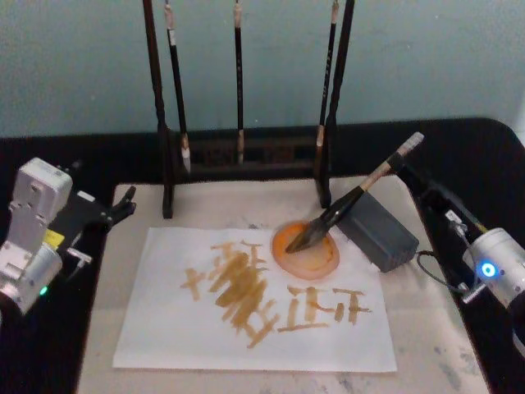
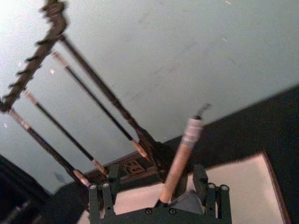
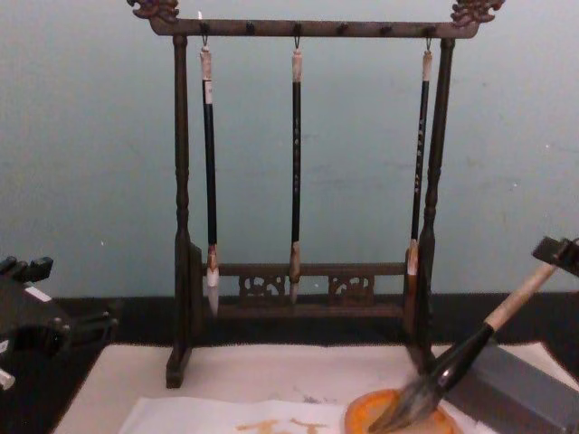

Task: Pick up the brush from the inkstone, write on the paper, then place the brush back to its original position.

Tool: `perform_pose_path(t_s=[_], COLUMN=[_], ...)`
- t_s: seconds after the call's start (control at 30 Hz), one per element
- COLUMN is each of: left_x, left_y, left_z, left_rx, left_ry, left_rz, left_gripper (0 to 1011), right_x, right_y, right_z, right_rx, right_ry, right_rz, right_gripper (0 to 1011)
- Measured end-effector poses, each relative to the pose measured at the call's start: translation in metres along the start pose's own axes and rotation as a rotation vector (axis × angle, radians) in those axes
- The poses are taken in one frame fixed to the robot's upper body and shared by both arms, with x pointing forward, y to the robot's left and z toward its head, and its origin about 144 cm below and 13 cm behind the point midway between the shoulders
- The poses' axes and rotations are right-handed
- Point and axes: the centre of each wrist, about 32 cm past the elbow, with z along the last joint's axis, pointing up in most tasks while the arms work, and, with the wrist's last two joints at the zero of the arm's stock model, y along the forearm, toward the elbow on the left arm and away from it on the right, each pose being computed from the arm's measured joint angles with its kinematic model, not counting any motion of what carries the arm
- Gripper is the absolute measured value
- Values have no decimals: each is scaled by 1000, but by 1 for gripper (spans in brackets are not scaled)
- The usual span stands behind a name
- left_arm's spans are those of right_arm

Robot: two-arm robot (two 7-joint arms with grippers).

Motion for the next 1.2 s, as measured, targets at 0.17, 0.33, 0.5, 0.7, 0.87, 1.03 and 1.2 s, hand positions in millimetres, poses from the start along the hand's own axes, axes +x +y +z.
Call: perform_pose_path(t_s=[0.17,0.33,0.5,0.7,0.87,1.03,1.2], left_x=[0,0,0,0,0,0,0], left_y=[0,0,0,0,0,0,0], left_z=[0,0,0,0,0,0,0], left_rx=[0,0,0,0,0,0,0], left_ry=[0,0,0,0,0,0,0], left_rz=[0,0,0,0,0,0,0], left_gripper=[1010,1010,1010,1009,1010,1010,1010], right_x=[-21,-33,-41,-42,-39,-35,-33], right_y=[2,7,15,21,22,21,20], right_z=[2,-1,-8,-19,-26,-32,-36], right_rx=[8,26,46,37,20,1,-19], right_ry=[-195,-303,-442,-586,-658,-690,-697], right_rz=[6,10,-7,-44,-66,-81,-94], right_gripper=[1000,1000,1000,1000,1000,1000,1000])
